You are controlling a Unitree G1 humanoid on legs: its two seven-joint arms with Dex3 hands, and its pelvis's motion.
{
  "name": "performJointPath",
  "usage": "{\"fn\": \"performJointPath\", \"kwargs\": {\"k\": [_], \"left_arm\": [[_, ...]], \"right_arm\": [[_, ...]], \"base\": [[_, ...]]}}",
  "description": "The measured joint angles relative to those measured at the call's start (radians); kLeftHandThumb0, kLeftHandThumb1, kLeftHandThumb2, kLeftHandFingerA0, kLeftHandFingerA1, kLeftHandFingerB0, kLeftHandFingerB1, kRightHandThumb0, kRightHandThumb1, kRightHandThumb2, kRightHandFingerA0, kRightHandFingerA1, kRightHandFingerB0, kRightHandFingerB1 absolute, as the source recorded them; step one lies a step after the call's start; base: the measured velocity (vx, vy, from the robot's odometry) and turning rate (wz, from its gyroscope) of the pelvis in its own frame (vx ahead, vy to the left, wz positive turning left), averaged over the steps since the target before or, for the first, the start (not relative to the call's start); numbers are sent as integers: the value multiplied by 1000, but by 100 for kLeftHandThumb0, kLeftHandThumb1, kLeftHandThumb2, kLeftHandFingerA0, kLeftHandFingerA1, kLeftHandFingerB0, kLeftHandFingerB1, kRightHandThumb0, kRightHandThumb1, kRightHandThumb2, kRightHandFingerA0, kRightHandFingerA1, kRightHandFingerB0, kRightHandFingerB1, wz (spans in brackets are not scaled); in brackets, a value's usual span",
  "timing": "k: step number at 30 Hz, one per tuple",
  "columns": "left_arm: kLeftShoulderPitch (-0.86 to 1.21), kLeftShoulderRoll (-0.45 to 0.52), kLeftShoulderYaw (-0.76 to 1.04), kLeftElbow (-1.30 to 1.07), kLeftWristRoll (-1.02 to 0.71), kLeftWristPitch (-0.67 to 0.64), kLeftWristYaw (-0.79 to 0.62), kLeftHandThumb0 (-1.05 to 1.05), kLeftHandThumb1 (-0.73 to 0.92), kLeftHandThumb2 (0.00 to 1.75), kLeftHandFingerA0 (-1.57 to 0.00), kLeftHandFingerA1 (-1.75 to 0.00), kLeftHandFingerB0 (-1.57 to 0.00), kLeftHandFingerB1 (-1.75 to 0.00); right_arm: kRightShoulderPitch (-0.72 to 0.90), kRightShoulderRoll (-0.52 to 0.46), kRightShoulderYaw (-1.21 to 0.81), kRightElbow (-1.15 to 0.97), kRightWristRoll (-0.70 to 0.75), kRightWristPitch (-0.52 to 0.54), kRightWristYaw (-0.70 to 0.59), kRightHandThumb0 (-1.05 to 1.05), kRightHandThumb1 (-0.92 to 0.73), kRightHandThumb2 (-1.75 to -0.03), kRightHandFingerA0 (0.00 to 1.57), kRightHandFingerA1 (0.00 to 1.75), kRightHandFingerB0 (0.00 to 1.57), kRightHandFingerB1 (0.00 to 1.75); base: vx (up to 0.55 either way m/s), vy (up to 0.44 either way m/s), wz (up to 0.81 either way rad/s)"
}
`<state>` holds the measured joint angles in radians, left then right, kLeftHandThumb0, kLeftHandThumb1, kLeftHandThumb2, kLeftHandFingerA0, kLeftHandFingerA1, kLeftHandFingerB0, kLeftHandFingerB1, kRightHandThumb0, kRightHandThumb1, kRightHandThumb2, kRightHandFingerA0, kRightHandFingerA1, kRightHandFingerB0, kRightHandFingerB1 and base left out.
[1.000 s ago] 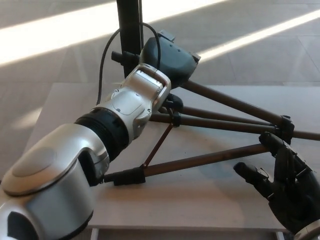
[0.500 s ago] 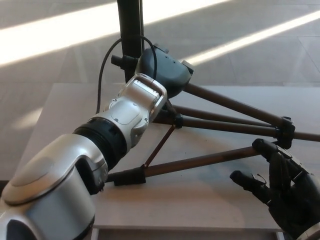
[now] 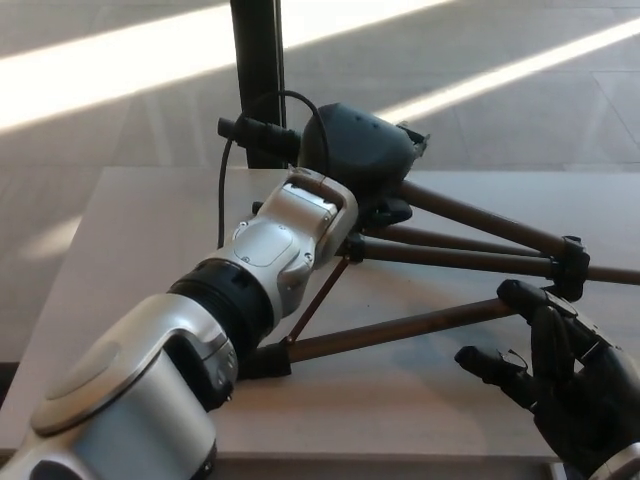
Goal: Use both hands of the robot to pick up the tripod lying in the middle of the desk and make it stand upright on the desk
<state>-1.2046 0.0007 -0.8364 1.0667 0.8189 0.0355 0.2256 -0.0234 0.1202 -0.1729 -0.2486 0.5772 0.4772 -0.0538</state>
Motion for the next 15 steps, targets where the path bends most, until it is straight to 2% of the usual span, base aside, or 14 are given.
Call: {"fn": "performJointPath", "kwargs": {"k": [2,3,4,5,6,7,9,10,11,12,13,14,15], "left_arm": [[4,2,-8,3,9,-5,8,-53,69,61,-91,-100,-50,-43],[4,4,-13,5,15,-7,12,-53,69,61,-91,-100,-50,-43],[4,7,-18,7,23,-10,17,-30,57,57,-91,-145,-52,-43],[3,9,-27,9,31,-10,18,-30,57,57,-91,-145,-52,-43],[2,13,-40,10,43,-10,20,-25,53,57,-91,-159,-58,-46],[1,16,-51,11,51,-10,20,-26,55,56,-90,-156,-65,-47],[-1,24,-77,15,72,-8,16,-30,54,59,-89,-155,-68,-50],[-2,26,-86,18,79,-7,13,-40,44,69,-97,-143,-64,-56],[-4,27,-93,21,84,-6,11,-40,44,69,-97,-143,-64,-56],[-10,27,-108,27,95,1,7,-33,51,55,-93,-152,-66,-45],[-14,30,-123,32,106,6,1,-42,43,68,-99,-142,-62,-54],[-17,31,-135,34,115,12,-2,-31,53,56,-91,-151,-67,-47],[-19,32,-143,36,121,16,-5,-33,53,59,-88,-158,-71,-53]], "right_arm": [[6,0,-1,0,0,2,-1,-99,-51,-57,100,81,85,64],[8,0,-1,0,0,2,-1,-99,-51,-57,100,81,85,64],[9,0,-1,0,0,2,-1,-100,-51,-57,99,81,86,63],[9,0,-2,0,0,3,-1,-100,-51,-57,99,81,86,63],[9,0,-3,0,0,4,-3,-99,-35,-86,101,82,89,62],[9,1,-3,0,0,4,-5,-100,-51,-57,102,81,90,62],[7,2,-3,1,0,6,-11,-100,-51,-58,103,81,91,63],[6,2,-4,1,-1,7,-14,-99,-52,-57,103,82,91,64],[4,2,-5,2,-1,7,-16,-99,-52,-57,103,82,91,64],[2,2,-5,2,-1,7,-17,-100,-52,-57,101,83,85,64],[2,1,-5,2,-2,7,-17,-100,-52,-58,102,83,86,64],[2,0,-5,3,-2,7,-17,-99,-51,-57,102,83,86,64],[2,-1,-5,3,-3,7,-16,-99,-50,-57,104,82,87,63]], "base": [[0,0,0],[0,0,0],[0,0,0],[0,0,0],[0,0,0],[0,0,0],[0,0,0],[0,0,0],[0,0,0],[0,0,0],[0,0,0],[0,0,0],[0,0,0]]}}
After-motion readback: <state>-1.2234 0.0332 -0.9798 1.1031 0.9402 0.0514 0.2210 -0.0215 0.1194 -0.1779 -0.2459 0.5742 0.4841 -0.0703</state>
